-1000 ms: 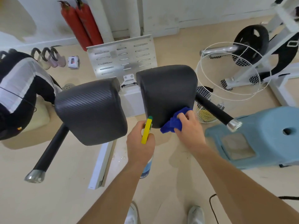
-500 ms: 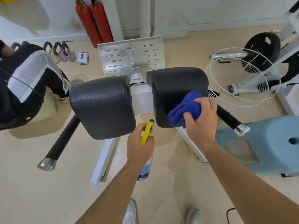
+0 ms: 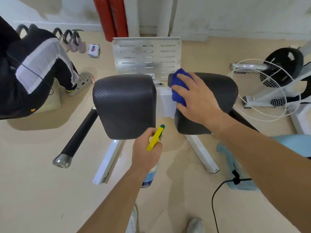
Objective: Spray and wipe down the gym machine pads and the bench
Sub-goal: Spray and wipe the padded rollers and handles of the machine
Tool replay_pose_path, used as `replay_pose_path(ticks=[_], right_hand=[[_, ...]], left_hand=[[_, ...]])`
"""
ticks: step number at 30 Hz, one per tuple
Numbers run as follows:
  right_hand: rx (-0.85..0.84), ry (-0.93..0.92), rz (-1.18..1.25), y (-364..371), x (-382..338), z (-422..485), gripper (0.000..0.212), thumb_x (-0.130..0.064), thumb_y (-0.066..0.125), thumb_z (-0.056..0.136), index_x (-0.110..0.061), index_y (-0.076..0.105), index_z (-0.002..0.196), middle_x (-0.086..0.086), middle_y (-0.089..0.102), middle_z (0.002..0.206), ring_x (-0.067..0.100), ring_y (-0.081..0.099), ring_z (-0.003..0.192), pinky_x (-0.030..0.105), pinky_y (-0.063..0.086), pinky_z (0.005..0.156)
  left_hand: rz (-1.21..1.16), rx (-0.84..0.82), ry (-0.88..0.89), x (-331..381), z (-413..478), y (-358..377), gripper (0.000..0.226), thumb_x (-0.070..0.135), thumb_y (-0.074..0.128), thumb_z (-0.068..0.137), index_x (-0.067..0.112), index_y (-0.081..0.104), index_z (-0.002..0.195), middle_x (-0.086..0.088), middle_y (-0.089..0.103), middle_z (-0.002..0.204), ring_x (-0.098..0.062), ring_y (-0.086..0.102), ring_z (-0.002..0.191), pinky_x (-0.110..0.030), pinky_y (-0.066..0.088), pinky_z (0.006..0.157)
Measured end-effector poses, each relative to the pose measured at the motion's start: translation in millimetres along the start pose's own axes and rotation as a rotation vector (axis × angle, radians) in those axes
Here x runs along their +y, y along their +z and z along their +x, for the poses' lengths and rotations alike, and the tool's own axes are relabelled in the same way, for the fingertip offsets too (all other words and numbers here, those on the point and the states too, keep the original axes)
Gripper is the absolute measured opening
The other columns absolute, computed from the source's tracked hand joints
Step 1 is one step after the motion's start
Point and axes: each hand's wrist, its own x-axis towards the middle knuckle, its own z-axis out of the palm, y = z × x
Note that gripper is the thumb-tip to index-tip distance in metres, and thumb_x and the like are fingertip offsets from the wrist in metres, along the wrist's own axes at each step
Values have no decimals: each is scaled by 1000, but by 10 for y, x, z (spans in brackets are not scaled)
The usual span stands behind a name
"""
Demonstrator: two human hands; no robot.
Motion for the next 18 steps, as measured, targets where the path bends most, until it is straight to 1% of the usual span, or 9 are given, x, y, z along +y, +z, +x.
replay_pose_path(ticks=[2,5,6,8,10,12,15,16,18], right_hand=[[-4,-135,-180,156,-117,-74,46,-39,63,90,-19,59,132,10,51,146,38,34,143,53,21,121],[-167,-397,-396,520,-305,-341,35,-27,50,95,-10,65,122,13,61,124,42,44,128,53,19,120],[-240,-431,-447,663,-366,-440,33,-21,49,95,-8,65,120,13,61,121,43,44,124,53,20,118],[-359,-414,-510,865,-464,-554,27,-16,53,94,-7,69,114,13,62,118,44,45,120,53,22,116],[-408,-457,-525,929,-482,-565,21,-15,58,92,-11,74,105,11,63,113,42,47,115,54,25,114],[-374,-534,-533,850,-431,-539,19,-13,61,89,-12,75,102,11,63,113,41,49,113,54,25,115],[-167,-453,-475,539,-363,-415,36,-11,41,91,-7,72,110,15,63,117,39,51,116,55,21,119],[-93,-383,-455,424,-328,-351,35,-13,43,92,-7,70,114,15,63,119,38,51,119,55,20,120],[-7,-238,-459,249,-264,-202,33,-23,63,90,-9,68,119,13,63,125,35,49,126,54,18,122]], left_hand=[[11,3,25,-33,-1,-70,24,6,58,93,30,62,94,12,63,78,-13,61,79,-21,49,65],[-24,12,56,-107,-2,-120,21,8,56,88,27,64,92,7,66,79,-12,60,80,-23,50,64],[-34,19,53,-116,-9,-131,21,6,57,90,26,64,93,7,66,79,-11,60,81,-18,49,63],[-55,34,45,-105,-18,-148,23,3,60,94,25,64,95,8,65,78,-6,59,84,-10,47,62],[-63,34,44,-92,-25,-156,24,3,60,94,26,63,94,9,64,78,-5,58,84,-9,47,64],[-59,5,54,-93,-46,-154,24,1,59,92,24,64,93,5,66,78,-12,59,79,-16,47,61],[-67,-10,69,-81,-73,-186,26,-2,57,87,22,66,93,2,68,81,-16,59,75,-20,45,58],[-64,-7,72,-67,-75,-196,27,-2,57,87,22,66,93,3,68,81,-16,59,75,-18,44,57],[-43,-4,55,-48,-69,-197,27,-1,58,90,24,64,95,7,67,81,-14,60,76,-11,41,58]])
